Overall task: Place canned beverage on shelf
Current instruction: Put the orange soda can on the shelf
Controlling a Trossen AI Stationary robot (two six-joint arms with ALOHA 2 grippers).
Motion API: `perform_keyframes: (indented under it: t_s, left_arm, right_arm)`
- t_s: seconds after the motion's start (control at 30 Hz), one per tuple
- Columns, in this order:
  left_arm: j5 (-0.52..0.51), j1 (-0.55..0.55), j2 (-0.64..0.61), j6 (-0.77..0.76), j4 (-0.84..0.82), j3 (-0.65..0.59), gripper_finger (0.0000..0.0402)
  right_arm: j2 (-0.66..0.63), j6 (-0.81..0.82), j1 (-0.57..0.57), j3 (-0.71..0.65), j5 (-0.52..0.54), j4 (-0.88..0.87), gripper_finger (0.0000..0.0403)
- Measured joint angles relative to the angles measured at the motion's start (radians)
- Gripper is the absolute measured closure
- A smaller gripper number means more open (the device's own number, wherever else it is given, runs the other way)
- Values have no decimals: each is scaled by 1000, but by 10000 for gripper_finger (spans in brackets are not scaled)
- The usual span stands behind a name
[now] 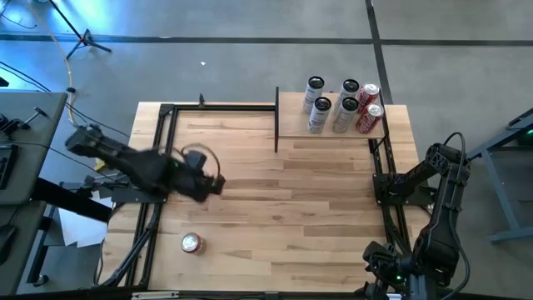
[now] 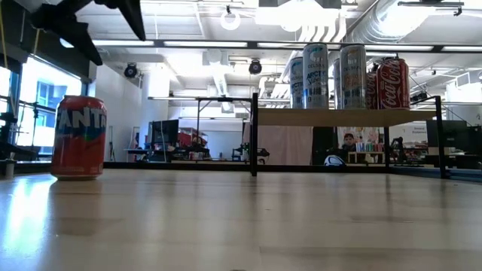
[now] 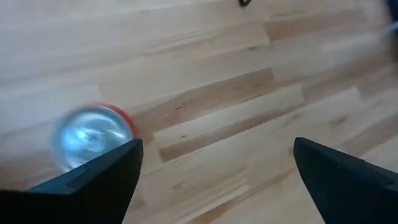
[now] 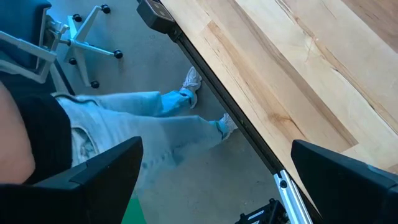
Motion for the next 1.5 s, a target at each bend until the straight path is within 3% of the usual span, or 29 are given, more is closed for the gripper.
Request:
perform_keyframes:
  t_s: [0.2, 0.33, 0.5, 0.73, 0.93, 1.07, 1.5]
  left_arm:
    - [-160, -129, 187, -273, 35, 0, 9]
    - [-196, -175, 288, -432, 18, 19, 9]
    - [-188, -229, 377, -549, -96, 140, 9]
    - [-39, -297, 465, -680, -255, 293, 9]
    - [70, -298, 524, -701, -371, 299, 9]
    - [58, -285, 567, -708, -441, 298, 9]
    - [-28, -267, 706, -782, -435, 289, 9]
  right_arm:
    - [0, 0, 0, 0, 0, 0, 4]
    - [0, 0, 0, 0, 0, 0, 4]
    - [0, 0, 0, 0, 0, 0, 4]
    - [0, 0, 0, 0, 0, 0, 4]
    - [0, 0, 0, 0, 0, 0, 4]
    - [0, 0, 0, 0, 0, 0, 4]
    - [0, 0, 0, 0, 0, 0, 4]
